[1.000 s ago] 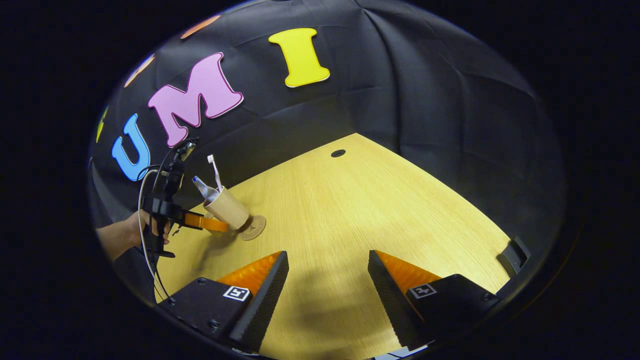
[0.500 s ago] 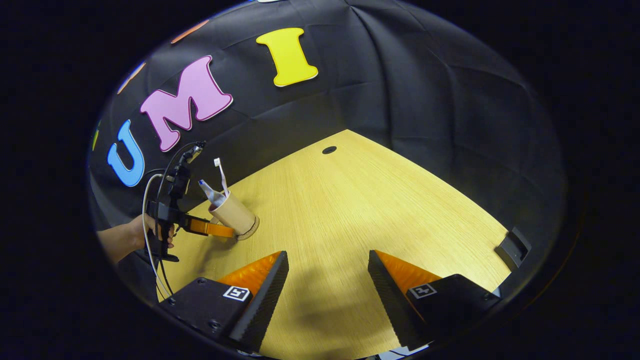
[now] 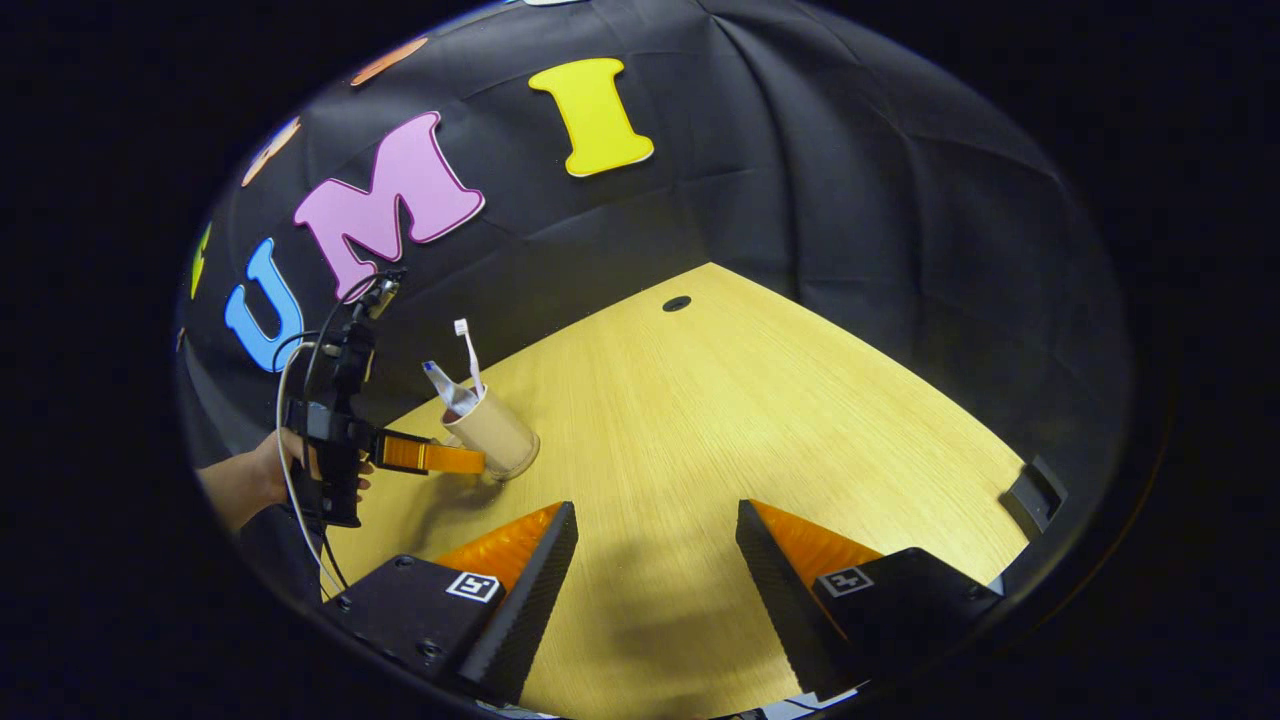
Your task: Put the toothbrush and toothpaste on the desktop into the cup, then pick up the cup and place it on the coaster on the desktop.
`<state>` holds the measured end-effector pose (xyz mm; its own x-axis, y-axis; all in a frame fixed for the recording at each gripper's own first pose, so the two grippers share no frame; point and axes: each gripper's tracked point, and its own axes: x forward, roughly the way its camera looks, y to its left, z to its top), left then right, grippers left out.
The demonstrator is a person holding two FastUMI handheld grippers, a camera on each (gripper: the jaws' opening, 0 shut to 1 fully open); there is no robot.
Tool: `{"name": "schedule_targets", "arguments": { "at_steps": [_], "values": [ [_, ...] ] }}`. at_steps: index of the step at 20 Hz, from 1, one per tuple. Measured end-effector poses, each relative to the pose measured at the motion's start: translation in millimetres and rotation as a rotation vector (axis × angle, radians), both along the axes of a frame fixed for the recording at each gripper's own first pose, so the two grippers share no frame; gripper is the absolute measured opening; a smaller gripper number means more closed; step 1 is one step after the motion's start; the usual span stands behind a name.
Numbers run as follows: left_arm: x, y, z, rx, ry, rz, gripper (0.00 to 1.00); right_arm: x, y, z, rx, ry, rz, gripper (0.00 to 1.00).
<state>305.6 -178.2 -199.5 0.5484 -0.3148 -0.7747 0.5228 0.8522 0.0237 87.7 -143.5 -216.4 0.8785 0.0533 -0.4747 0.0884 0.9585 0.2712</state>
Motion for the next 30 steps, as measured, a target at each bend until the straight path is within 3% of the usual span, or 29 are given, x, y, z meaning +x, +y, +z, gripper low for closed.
{"name": "schedule_targets", "arguments": {
  "at_steps": [5, 12, 18, 22, 27, 30],
  "values": [
    [-54.6, 11.8, 75.3, -0.118, -0.165, 0.004, 0.98, 4.5, 14.8, 32.3, -0.031, -0.062, 0.042, 0.98],
    [-153.0, 65.7, 192.1, -0.256, -0.499, 0.168, 0.98, -25.4, 57.6, 98.5, -0.07, -0.167, 0.14, 0.98],
    [-251.3, 129.8, 215.4, -0.255, -0.725, 0.32, 0.97, -88.6, 89.7, 148.0, -0.097, -0.237, 0.211, 0.98],
    [-320.7, 151.9, 216.6, -0.31, -0.826, 0.394, 0.98, -137.9, 106.0, 163.1, -0.11, -0.281, 0.238, 0.98],
    [-378.4, 176.0, 214.0, -0.415, -0.879, 0.478, 0.97, -186.7, 119.8, 169.5, -0.138, -0.318, 0.24, 0.98],
    [-398.9, 183.1, 211.5, -0.399, -0.899, 0.479, 0.97, -203.6, 135.4, 164.5, -0.143, -0.321, 0.266, 0.98]
  ]
}}
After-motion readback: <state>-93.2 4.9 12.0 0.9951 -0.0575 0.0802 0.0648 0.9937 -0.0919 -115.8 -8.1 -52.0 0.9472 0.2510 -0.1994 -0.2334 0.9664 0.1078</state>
